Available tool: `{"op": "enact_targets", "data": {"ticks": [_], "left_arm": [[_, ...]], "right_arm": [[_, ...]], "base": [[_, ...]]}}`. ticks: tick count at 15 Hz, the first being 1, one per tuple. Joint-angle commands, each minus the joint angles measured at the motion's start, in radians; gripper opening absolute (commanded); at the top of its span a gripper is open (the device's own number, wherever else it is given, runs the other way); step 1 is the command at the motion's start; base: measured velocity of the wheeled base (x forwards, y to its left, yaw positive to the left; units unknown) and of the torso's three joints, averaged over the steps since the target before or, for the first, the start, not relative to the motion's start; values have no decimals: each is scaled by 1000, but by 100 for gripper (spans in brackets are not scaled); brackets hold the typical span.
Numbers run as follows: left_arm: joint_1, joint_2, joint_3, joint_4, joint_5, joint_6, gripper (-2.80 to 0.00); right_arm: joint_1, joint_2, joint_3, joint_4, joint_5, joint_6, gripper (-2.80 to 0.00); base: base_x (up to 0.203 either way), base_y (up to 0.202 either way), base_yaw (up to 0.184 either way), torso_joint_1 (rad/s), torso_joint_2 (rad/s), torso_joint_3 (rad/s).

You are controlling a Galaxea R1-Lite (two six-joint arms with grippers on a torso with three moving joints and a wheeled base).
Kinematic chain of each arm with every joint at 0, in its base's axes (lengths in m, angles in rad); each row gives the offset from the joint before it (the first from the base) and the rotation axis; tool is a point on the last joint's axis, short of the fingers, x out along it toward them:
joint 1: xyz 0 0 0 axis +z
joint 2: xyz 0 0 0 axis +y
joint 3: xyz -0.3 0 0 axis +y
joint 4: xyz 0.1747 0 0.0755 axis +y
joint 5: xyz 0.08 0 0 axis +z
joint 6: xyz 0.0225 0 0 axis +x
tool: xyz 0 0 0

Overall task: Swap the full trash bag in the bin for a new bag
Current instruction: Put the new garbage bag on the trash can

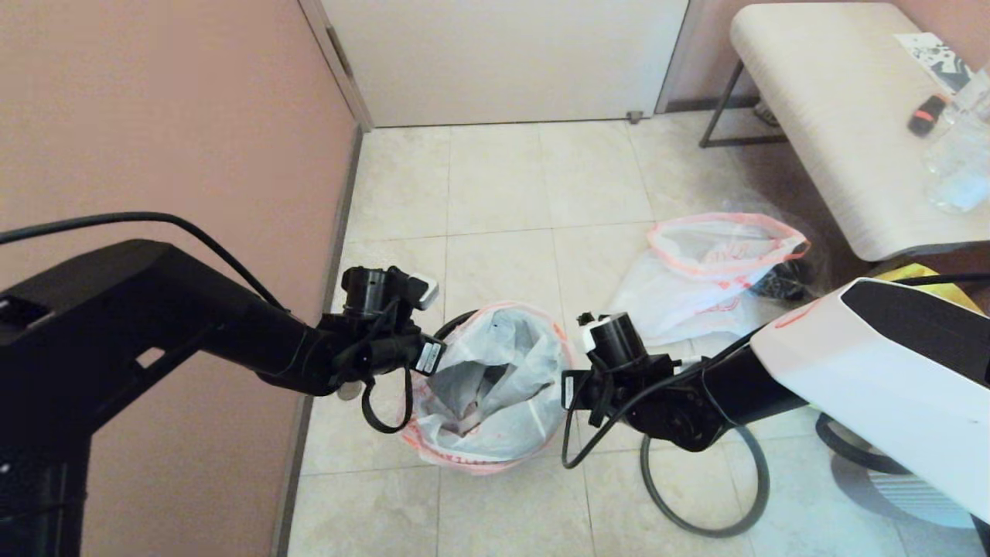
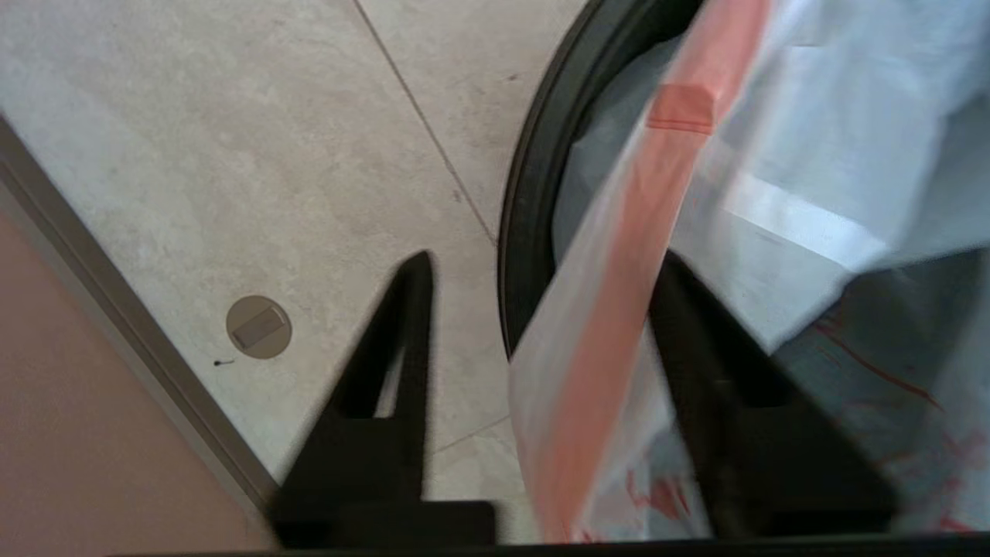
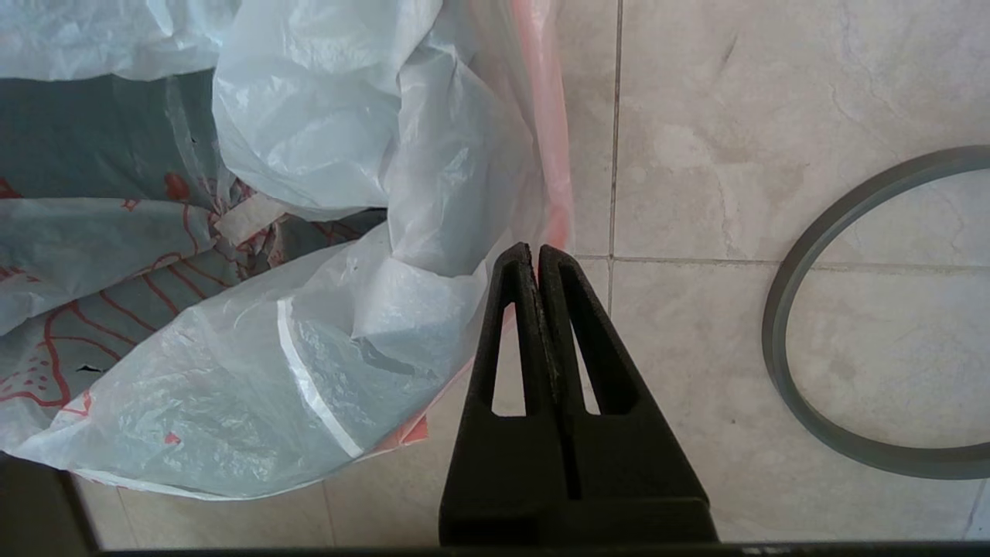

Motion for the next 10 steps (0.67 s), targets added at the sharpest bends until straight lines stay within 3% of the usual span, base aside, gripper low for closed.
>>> {"op": "enact_targets", "data": {"ticks": [1, 5, 10], "left_arm": [[2, 34, -18, -3, 3, 0, -280], [0, 55, -30, -9, 7, -5, -280], [21, 64, -67, -50, 24, -59, -280]], "right_arm": [[1, -3, 0, -3, -1, 2, -280], [1, -18, 0, -1, -3, 2, -280], [6, -11, 1, -1, -1, 25, -280]], "base": [[0, 0, 0, 0, 0, 0], [0, 0, 0, 0, 0, 0], [0, 0, 0, 0, 0, 0]]}}
